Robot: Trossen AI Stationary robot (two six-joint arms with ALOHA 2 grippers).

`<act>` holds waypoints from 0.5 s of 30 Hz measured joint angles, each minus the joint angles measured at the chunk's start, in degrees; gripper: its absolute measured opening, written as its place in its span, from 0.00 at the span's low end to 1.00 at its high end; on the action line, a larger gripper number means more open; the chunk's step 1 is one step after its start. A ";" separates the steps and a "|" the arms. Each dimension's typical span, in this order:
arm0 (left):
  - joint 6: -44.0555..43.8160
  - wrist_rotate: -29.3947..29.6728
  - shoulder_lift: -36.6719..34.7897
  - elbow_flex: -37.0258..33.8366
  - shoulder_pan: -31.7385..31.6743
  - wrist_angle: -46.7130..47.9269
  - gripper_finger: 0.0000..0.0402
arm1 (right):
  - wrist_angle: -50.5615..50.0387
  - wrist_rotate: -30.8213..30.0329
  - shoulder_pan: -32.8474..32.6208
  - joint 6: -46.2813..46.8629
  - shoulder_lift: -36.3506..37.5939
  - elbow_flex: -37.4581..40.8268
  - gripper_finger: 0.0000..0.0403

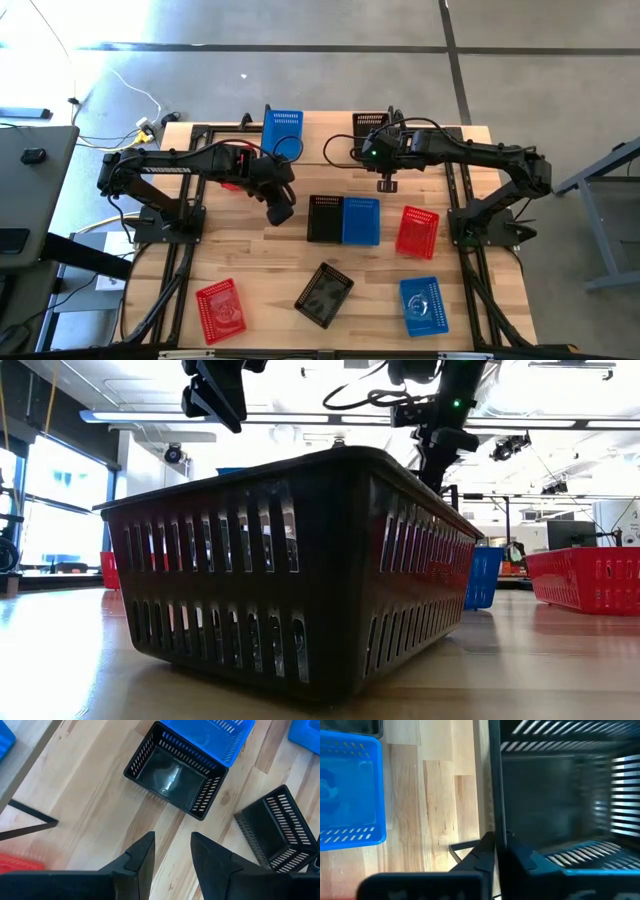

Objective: Stack baskets on shelf by color
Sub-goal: Put the top right black bin on the shelf

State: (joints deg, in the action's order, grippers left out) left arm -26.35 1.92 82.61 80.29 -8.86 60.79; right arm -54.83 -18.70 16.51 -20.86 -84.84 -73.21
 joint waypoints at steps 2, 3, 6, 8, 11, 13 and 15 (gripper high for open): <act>0.00 0.01 0.00 0.00 0.00 -0.02 0.29 | 0.00 -0.17 -0.02 0.00 0.00 0.00 0.10; 0.00 0.01 0.00 0.00 0.00 -0.02 0.29 | 0.02 -0.17 -0.04 0.02 0.00 0.00 0.13; 0.36 0.00 0.00 0.00 0.01 -0.02 0.29 | 0.02 -0.21 -0.04 0.78 0.00 0.00 0.19; 0.63 0.01 0.00 0.00 0.00 -0.02 0.29 | 0.06 -0.24 -0.04 1.33 0.00 0.00 0.21; 0.90 0.05 0.00 0.00 0.00 -0.02 0.29 | 0.53 -1.02 -0.04 1.48 0.00 0.00 0.23; 1.46 0.12 0.00 0.00 0.00 -0.04 0.29 | 1.34 -2.55 -0.04 1.84 0.00 0.00 0.23; 1.49 0.20 0.00 0.00 -0.08 -0.12 0.29 | 1.96 -3.13 -0.04 1.92 0.00 0.00 0.23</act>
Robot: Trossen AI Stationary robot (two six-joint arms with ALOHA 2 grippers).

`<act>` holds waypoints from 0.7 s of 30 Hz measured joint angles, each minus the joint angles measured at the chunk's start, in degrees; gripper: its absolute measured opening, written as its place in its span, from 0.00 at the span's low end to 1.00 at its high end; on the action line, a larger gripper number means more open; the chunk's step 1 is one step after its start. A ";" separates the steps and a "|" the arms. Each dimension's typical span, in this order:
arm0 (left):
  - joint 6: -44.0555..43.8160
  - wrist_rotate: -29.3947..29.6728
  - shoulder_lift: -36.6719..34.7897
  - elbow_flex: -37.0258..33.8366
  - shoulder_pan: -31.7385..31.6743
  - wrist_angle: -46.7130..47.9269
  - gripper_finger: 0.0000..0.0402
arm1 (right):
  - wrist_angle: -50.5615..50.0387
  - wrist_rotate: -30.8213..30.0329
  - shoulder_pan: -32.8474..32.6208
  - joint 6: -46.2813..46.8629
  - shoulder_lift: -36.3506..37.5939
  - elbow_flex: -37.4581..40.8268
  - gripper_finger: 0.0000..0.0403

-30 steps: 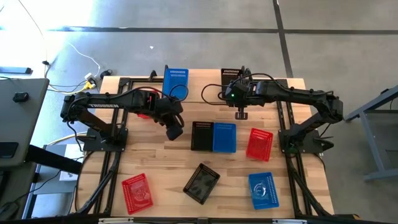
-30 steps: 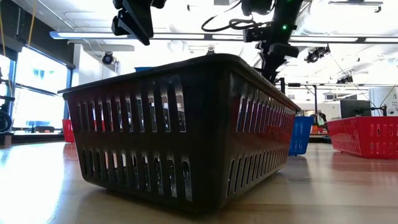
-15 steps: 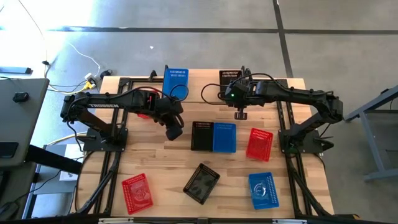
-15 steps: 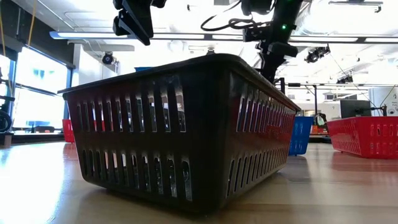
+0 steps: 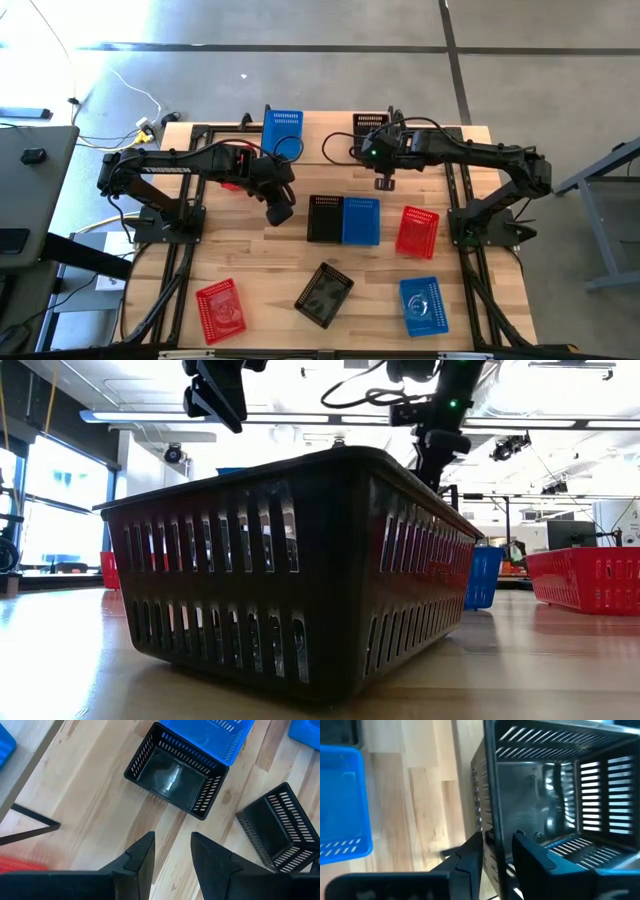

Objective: Stack baskets on shelf by color
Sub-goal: Put the top right black bin on the shelf

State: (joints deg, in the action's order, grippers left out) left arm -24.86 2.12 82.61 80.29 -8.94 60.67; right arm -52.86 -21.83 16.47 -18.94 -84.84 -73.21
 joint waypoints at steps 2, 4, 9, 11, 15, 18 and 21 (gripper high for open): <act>0.22 0.01 0.00 0.00 -0.12 -0.10 0.29 | 0.45 -0.25 0.00 0.02 0.00 0.00 0.23; 1.00 0.01 0.00 0.00 -0.12 -0.12 0.29 | 0.39 -0.65 0.00 -0.13 0.00 0.00 0.23; 1.70 0.07 0.00 0.00 -0.12 -0.14 0.29 | 0.21 -1.73 0.00 0.95 0.17 -0.03 0.23; 1.92 0.20 0.00 0.00 -0.12 -0.15 0.29 | -1.17 -1.64 -0.05 1.03 0.15 -1.00 0.23; 3.05 0.23 0.00 0.00 -0.12 -0.27 0.29 | -1.66 -1.62 -0.52 1.03 0.20 -4.09 0.23; 3.93 0.23 0.00 0.00 -0.12 -0.58 0.29 | -3.94 -1.47 -0.54 2.42 0.20 -6.30 0.23; 4.12 0.22 0.00 0.00 -0.12 -0.58 0.29 | -6.59 -1.82 -0.50 4.00 0.20 -7.41 0.23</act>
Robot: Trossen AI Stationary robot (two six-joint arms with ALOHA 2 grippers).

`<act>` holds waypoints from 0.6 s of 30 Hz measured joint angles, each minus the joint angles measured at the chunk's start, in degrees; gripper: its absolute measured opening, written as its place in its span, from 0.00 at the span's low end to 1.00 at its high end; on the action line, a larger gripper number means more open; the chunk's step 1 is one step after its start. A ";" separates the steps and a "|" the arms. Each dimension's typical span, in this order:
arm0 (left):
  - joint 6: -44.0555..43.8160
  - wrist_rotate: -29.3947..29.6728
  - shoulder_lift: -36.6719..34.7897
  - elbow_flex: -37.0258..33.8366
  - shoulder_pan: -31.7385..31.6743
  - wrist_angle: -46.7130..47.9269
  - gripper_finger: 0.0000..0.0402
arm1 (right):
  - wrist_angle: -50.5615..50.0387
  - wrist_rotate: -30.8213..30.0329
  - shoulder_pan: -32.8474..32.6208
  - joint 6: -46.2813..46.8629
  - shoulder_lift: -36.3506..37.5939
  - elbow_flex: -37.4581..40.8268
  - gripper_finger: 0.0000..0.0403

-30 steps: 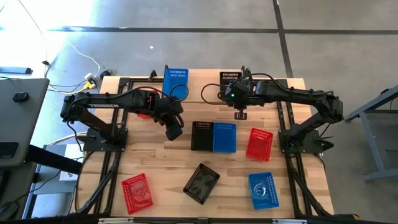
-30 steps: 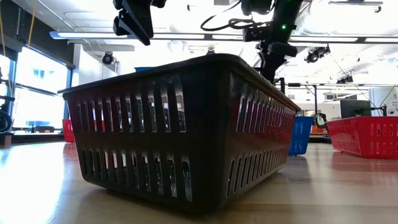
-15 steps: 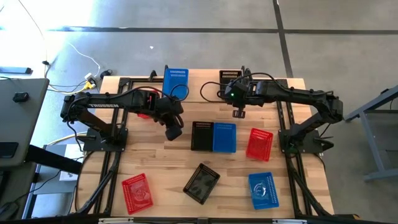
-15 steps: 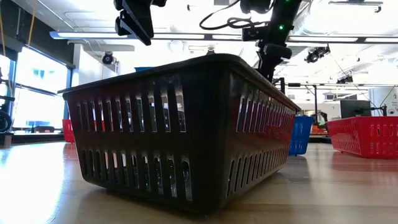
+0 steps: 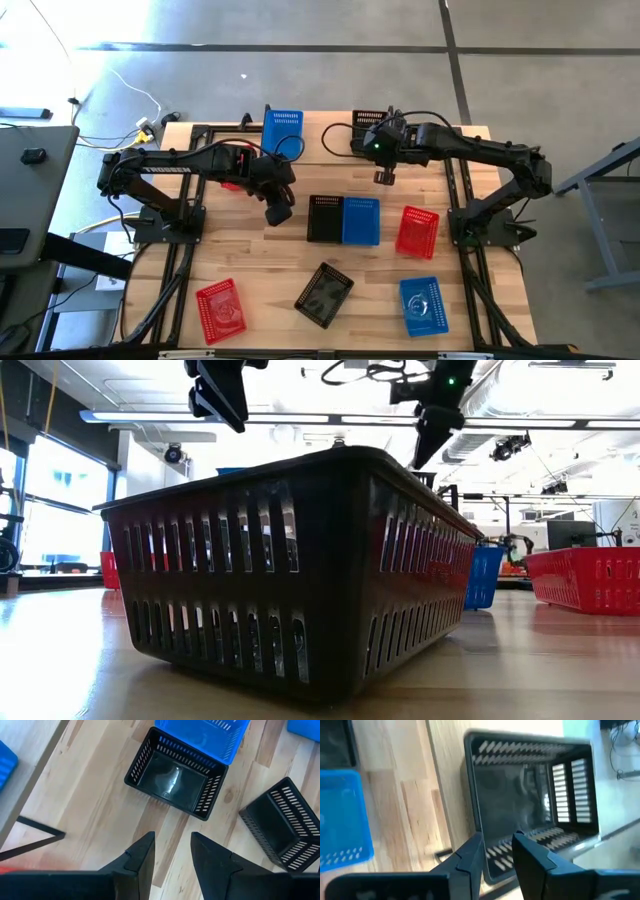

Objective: Stack baskets on shelf by color
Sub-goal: Put the top right black bin on the shelf, then put the top left red bin on the shelf

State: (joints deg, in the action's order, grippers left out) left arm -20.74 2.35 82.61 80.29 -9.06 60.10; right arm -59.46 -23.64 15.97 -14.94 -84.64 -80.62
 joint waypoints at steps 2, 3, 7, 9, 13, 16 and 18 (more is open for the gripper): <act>1.08 0.00 0.00 0.00 -0.01 0.03 0.29 | -1.20 -0.13 0.00 1.10 0.00 -0.57 0.23; 1.75 0.00 0.00 0.00 -0.02 0.04 0.29 | -1.58 -0.11 0.00 1.74 0.00 -0.81 0.23; 3.92 0.00 -0.06 0.00 -0.02 0.15 0.29 | -3.61 0.07 -1.09 5.50 0.00 -2.18 0.23; 4.96 0.00 -0.52 0.00 -0.04 0.80 0.29 | -4.93 0.05 -1.88 7.44 0.00 -3.24 0.23; 6.60 0.49 -1.93 0.04 -0.15 4.02 0.29 | -6.70 -0.05 -3.56 11.48 0.00 -5.75 0.23; 7.72 2.66 -3.73 0.06 -0.30 7.32 0.29 | -7.75 -0.49 -4.81 14.21 0.00 -8.05 0.23; 8.39 4.19 -5.10 0.06 -0.30 9.46 0.29 | -7.60 -1.04 -5.50 15.96 0.00 -9.49 0.23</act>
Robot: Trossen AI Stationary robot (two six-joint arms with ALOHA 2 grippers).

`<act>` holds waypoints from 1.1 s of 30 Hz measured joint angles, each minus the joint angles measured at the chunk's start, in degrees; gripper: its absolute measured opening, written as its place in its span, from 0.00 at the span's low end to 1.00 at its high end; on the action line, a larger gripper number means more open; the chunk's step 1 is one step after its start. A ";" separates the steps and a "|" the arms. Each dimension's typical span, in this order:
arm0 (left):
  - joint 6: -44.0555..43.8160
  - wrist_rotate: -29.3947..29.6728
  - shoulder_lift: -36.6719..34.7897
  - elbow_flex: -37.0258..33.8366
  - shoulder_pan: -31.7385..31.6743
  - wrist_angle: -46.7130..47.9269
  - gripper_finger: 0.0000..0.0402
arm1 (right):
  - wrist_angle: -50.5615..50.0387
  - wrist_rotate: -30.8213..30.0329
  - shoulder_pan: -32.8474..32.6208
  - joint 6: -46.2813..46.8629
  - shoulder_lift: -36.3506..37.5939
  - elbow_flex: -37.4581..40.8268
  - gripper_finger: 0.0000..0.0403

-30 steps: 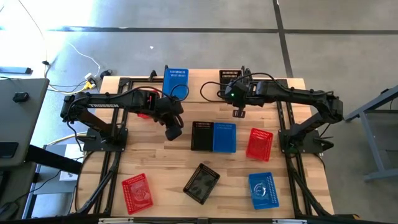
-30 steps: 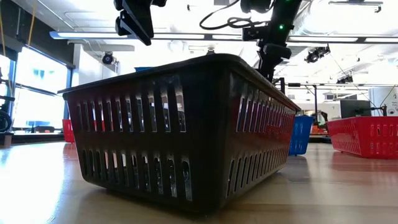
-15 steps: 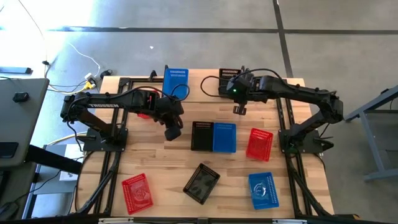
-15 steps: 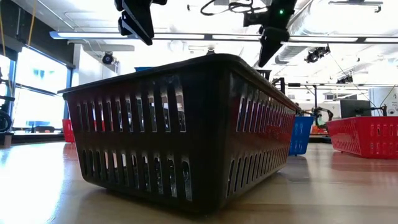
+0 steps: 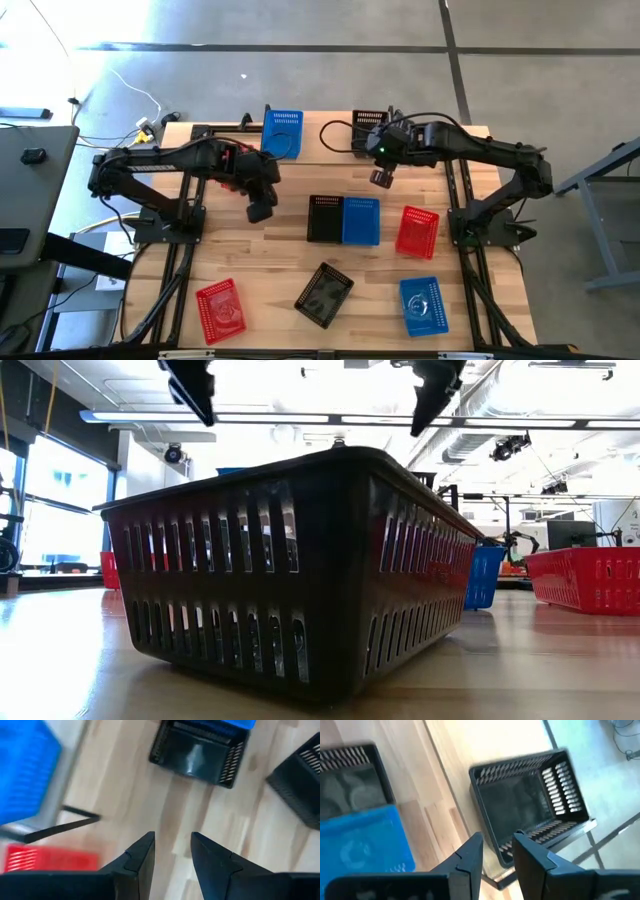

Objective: Stack baskets on shelf by color
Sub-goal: Put the top left red bin on the shelf

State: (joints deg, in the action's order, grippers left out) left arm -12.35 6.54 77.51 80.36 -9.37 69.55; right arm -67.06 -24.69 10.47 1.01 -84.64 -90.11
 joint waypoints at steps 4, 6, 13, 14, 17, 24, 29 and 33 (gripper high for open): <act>0.50 1.21 -3.48 0.00 0.00 3.64 0.29 | 0.10 -2.08 -1.02 2.01 0.00 -2.76 0.23; 0.54 1.86 -5.39 -0.02 0.00 5.29 0.29 | -0.06 -2.91 -1.33 2.02 0.00 -3.67 0.23; -0.65 2.88 -12.18 -3.45 0.00 6.65 0.29 | -0.03 -4.75 -1.63 4.53 0.00 -5.59 0.23; -1.07 2.87 -13.19 -4.61 0.00 7.01 0.29 | -0.03 -4.81 -1.63 4.56 0.00 -5.74 0.23; -2.41 1.19 -16.25 -8.06 0.00 7.20 0.29 | 0.15 -4.88 -1.63 4.63 0.00 -5.91 0.23; -5.53 -1.41 -21.54 -14.47 0.00 7.36 0.29 | 0.37 -5.29 -1.63 5.65 0.00 -5.92 0.23; -4.97 -1.39 -22.98 -17.11 0.00 7.44 0.30 | 0.40 -5.26 -1.63 7.08 0.00 -5.92 0.23; -2.24 0.09 -22.94 -19.51 0.00 7.37 0.34 | 0.38 -5.24 -1.63 8.40 0.00 -5.92 0.23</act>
State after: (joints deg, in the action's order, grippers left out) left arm -14.59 6.62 54.57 60.84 -9.37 76.93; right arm -66.67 -29.93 8.84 9.42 -84.64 -96.03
